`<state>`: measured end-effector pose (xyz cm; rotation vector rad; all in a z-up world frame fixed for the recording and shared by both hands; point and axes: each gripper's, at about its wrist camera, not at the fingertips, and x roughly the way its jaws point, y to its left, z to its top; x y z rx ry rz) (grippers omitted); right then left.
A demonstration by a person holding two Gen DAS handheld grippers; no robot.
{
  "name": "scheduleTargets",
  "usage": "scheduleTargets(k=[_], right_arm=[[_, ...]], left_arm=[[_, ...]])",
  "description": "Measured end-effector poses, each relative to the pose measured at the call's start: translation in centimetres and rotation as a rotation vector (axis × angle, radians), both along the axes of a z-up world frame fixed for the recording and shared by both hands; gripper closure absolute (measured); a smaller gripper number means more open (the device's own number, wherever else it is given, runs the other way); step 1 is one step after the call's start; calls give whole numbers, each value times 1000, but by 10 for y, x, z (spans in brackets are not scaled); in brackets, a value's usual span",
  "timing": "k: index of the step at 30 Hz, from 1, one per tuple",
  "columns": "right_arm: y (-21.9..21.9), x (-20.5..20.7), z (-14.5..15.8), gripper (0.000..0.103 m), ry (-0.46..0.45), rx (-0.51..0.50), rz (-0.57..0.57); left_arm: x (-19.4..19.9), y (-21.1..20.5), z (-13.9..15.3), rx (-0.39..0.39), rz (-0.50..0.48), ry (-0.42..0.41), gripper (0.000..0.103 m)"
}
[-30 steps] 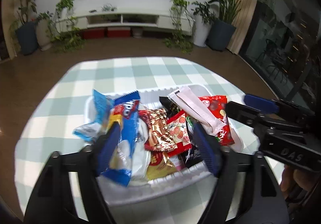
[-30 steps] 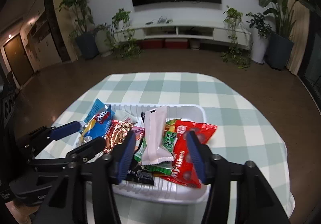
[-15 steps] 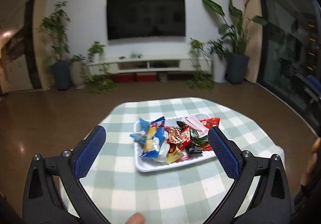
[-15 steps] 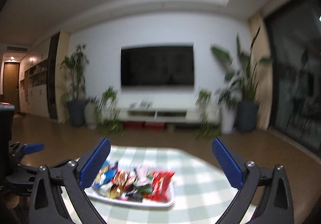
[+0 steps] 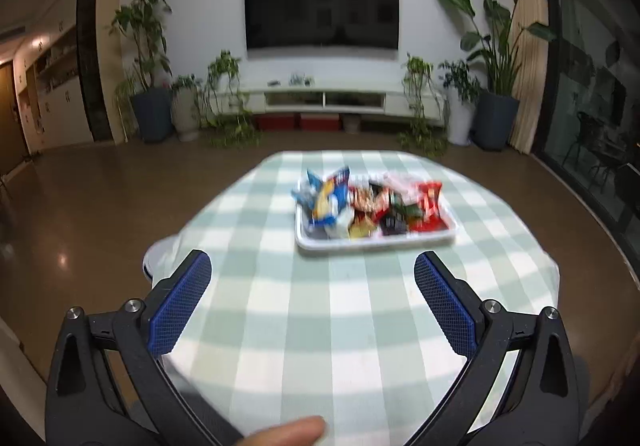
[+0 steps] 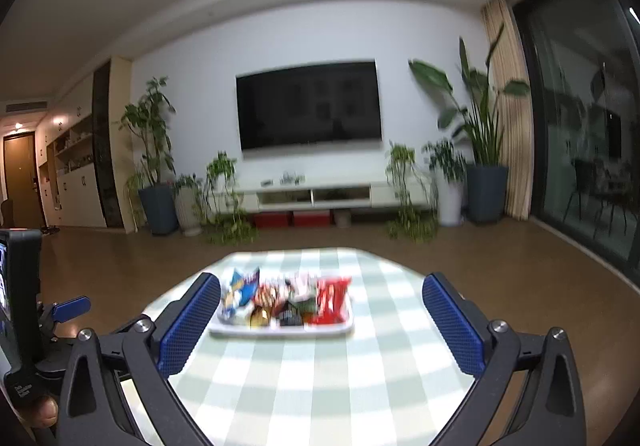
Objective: Organize snacks
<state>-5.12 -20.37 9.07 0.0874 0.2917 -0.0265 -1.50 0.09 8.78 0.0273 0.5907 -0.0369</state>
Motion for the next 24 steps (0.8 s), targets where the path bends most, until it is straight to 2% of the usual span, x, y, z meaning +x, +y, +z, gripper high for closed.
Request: scheduleTargets(k=[5, 15, 24], right_arm=[[5, -3, -22, 0, 93, -1, -6], [18, 10, -53, 0, 228, -28, -2], [24, 21, -71, 0, 311, -41, 9]], left_arm=[[-12, 0, -15, -21, -6, 47, 0], [12, 1, -57, -30, 7, 132, 0], [24, 3, -77, -20, 15, 182, 0]])
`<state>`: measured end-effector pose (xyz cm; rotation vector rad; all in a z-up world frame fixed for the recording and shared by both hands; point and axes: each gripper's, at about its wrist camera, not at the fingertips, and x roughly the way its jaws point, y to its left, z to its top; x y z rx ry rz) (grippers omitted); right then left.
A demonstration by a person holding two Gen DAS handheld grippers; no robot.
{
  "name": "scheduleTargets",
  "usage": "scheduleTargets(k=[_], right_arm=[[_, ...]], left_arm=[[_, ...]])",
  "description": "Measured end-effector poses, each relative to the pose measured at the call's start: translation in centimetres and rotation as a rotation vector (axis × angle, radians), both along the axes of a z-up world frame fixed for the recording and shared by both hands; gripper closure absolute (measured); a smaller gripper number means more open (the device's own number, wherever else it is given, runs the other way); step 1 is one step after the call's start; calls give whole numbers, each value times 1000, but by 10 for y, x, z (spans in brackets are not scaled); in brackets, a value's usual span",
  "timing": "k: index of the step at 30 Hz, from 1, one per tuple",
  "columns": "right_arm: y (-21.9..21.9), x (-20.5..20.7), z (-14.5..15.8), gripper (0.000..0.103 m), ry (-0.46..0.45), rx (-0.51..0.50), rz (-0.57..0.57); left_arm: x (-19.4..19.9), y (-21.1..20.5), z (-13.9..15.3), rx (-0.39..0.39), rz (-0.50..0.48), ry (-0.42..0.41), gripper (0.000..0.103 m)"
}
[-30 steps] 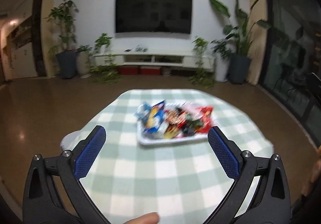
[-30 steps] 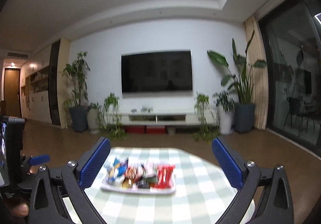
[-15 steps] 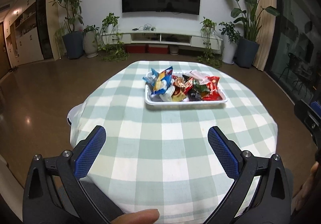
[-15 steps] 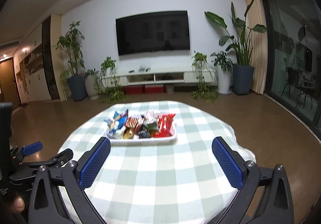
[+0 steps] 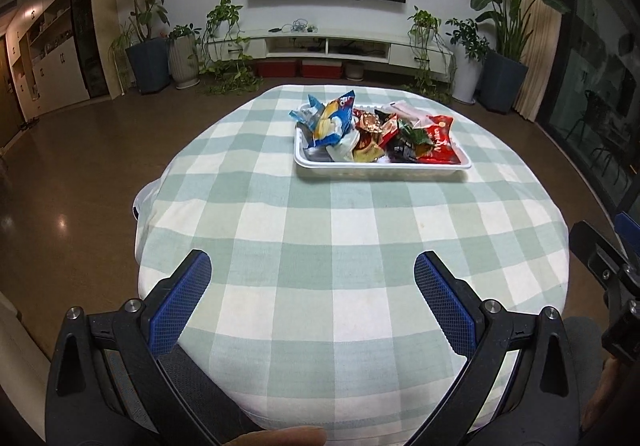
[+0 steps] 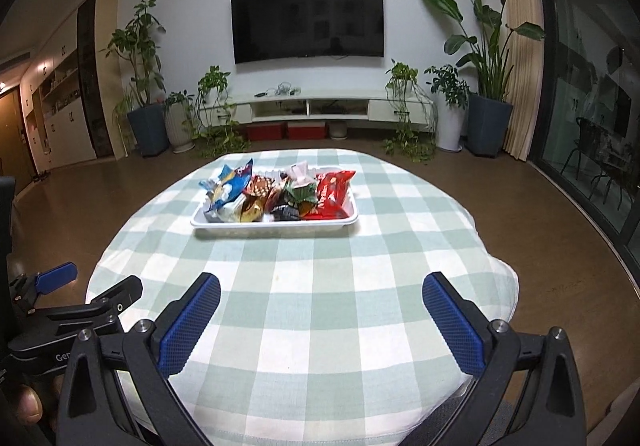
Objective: Organize snacks
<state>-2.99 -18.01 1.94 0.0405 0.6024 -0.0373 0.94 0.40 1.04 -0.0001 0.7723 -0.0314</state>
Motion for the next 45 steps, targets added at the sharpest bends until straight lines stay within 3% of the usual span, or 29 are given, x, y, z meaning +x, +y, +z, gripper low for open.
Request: scheduleTargets(k=[45], right_arm=[[9, 7, -17, 0, 89, -13, 27]], left_arm=[[5, 7, -16, 3, 20, 44, 0]])
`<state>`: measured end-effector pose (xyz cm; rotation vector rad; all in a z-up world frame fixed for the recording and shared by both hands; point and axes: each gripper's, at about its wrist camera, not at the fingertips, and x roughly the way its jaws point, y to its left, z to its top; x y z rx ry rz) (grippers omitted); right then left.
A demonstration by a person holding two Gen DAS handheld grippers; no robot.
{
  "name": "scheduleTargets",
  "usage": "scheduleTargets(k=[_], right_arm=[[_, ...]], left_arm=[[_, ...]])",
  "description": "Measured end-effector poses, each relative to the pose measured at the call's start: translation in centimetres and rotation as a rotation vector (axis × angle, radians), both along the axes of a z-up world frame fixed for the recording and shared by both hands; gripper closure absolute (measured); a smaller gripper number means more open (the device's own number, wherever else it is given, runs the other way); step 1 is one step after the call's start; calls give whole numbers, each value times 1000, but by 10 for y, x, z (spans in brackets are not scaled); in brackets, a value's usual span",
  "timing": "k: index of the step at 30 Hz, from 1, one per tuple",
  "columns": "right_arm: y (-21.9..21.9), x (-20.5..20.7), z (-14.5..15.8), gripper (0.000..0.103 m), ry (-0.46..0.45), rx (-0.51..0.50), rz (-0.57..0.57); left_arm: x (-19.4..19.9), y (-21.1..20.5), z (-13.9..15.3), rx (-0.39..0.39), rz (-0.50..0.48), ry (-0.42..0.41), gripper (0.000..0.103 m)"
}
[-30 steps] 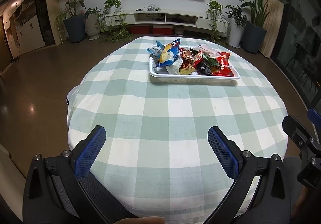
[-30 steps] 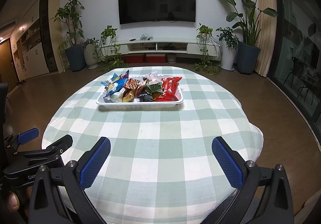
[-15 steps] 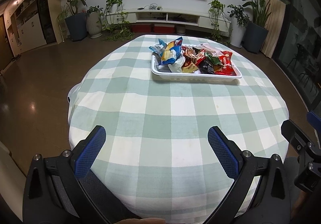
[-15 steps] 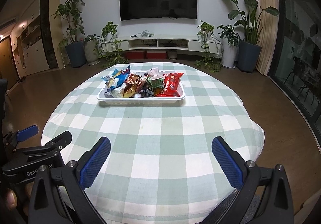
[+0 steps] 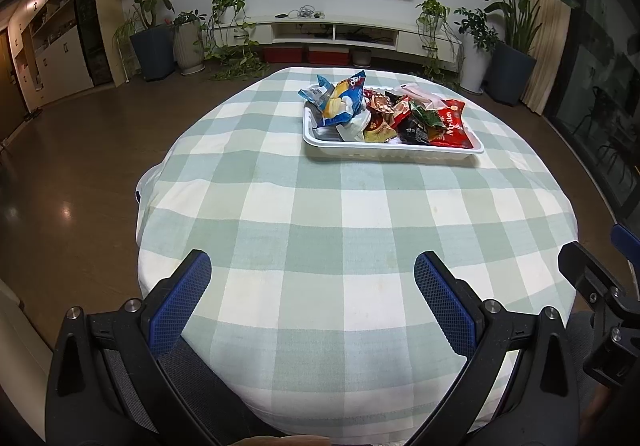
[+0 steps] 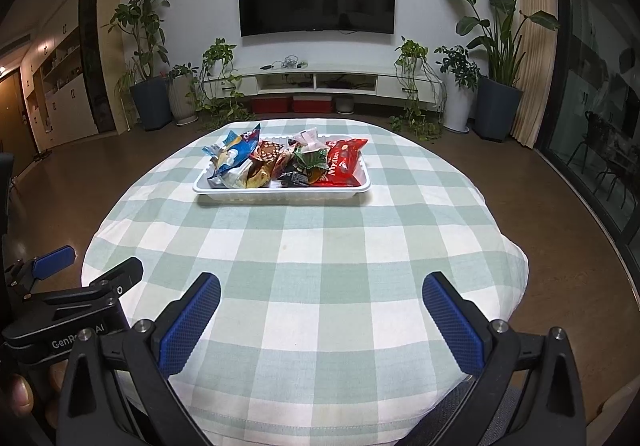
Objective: Organize snacks
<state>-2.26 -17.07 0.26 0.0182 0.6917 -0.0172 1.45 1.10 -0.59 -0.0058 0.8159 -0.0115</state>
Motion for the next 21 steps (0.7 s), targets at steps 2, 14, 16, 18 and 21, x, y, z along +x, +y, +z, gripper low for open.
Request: scheduleTargets(k=[2, 14, 16, 18, 21], right_arm=[[0, 0, -1, 0, 2, -1, 0], [0, -1, -6, 0, 15, -4, 0], [0, -2, -8, 0, 17, -6, 2], [0, -1, -7, 0, 16, -4, 0], [0, -2, -8, 0, 20, -6, 0]], left_arm=[[-1, -1, -1, 3, 1, 1, 0], [-2, 0, -4, 5, 2, 5, 0], [-2, 0, -4, 5, 2, 6, 0], [-3, 1, -5, 7, 2, 9, 0], [-3, 2, -7, 8, 4, 11, 0]])
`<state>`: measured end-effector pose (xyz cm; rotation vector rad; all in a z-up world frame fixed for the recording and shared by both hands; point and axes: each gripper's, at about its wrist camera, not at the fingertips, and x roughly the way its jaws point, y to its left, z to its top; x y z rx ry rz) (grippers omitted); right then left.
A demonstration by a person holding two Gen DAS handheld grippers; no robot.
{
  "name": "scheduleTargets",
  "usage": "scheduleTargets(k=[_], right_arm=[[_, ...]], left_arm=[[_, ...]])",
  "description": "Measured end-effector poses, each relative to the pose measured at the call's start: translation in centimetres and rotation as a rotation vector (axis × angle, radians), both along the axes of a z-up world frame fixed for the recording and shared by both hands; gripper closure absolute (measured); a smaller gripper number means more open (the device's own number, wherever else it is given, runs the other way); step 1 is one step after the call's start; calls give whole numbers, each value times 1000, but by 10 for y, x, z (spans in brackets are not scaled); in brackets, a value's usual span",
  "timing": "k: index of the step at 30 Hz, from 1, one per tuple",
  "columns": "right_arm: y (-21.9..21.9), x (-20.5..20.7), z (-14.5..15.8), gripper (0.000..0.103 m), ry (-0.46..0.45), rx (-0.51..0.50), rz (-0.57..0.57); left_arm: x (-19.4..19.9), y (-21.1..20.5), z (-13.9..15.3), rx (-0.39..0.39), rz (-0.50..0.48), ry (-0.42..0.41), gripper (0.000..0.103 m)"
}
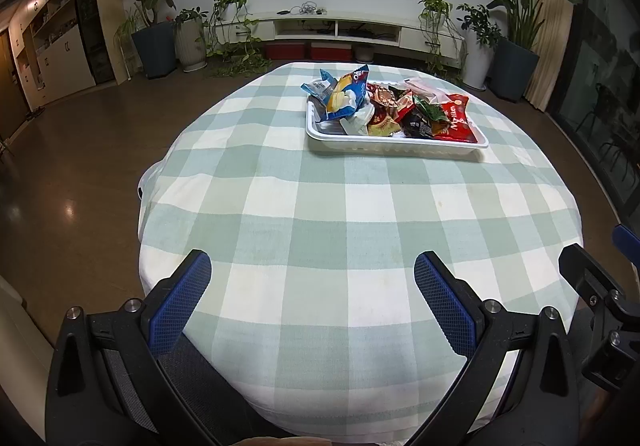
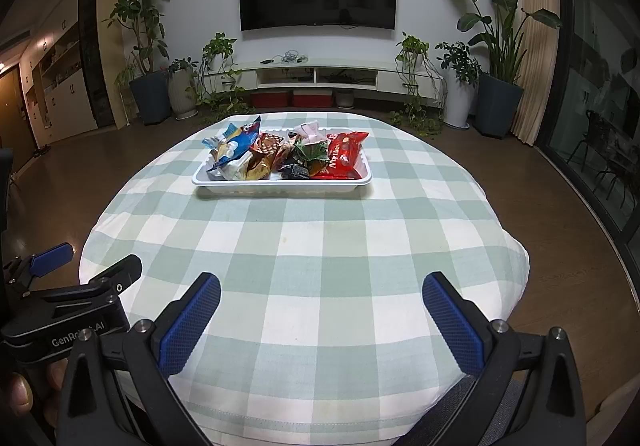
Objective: Organize snacks
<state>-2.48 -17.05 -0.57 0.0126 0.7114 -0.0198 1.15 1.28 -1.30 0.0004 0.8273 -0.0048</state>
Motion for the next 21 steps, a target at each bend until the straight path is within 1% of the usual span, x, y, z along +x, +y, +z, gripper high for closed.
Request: scheduleTargets(k=[21], right_arm=[[0, -3, -5, 0, 18, -1, 1]], left_arm=[[-1, 0, -4, -5, -1, 12, 0]])
